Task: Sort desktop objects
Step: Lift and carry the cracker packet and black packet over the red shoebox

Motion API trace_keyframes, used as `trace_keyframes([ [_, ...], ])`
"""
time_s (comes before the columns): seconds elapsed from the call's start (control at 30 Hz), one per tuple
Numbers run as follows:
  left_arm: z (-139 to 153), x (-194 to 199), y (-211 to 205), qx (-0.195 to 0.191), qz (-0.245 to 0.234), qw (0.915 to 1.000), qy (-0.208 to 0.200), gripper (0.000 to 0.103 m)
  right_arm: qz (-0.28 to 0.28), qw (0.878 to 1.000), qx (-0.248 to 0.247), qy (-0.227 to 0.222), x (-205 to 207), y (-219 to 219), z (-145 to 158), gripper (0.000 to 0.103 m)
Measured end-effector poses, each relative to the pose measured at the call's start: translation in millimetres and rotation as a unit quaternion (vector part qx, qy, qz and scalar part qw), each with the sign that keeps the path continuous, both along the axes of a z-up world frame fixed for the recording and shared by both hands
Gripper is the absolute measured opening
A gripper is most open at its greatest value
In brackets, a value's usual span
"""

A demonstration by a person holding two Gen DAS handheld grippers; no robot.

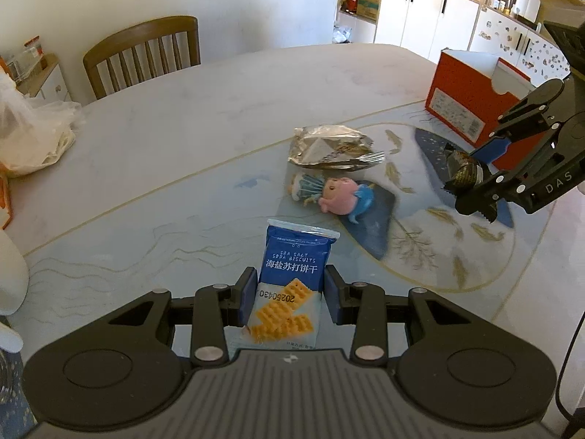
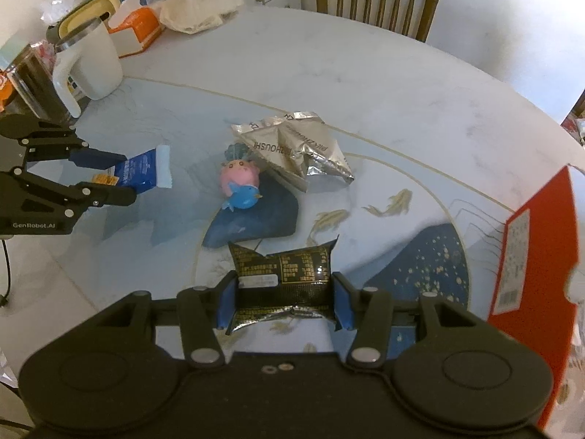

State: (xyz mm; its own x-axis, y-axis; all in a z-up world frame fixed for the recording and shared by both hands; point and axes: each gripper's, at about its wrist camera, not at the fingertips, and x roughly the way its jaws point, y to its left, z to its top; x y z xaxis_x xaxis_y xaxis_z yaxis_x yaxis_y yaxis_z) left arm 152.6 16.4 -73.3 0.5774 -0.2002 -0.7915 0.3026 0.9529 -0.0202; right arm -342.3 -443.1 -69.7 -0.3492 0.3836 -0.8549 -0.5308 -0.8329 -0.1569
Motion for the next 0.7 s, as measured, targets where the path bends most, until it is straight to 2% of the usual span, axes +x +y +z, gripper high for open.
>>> trace_keyframes([
  [0.4,28.8,-24.2,-28.6,-0.001,0.002,1.0,0.004,0.037,-0.008,1.0,0.011,0.015,33.5,-26.8,30.1,0.052],
  [0.7,46.2,-32.0,-59.8,0.0,-0.005,1.0,-0.007,0.037,-0.006,1.0,0.022,0.017,61.8,-32.9,57.1,0.052],
])
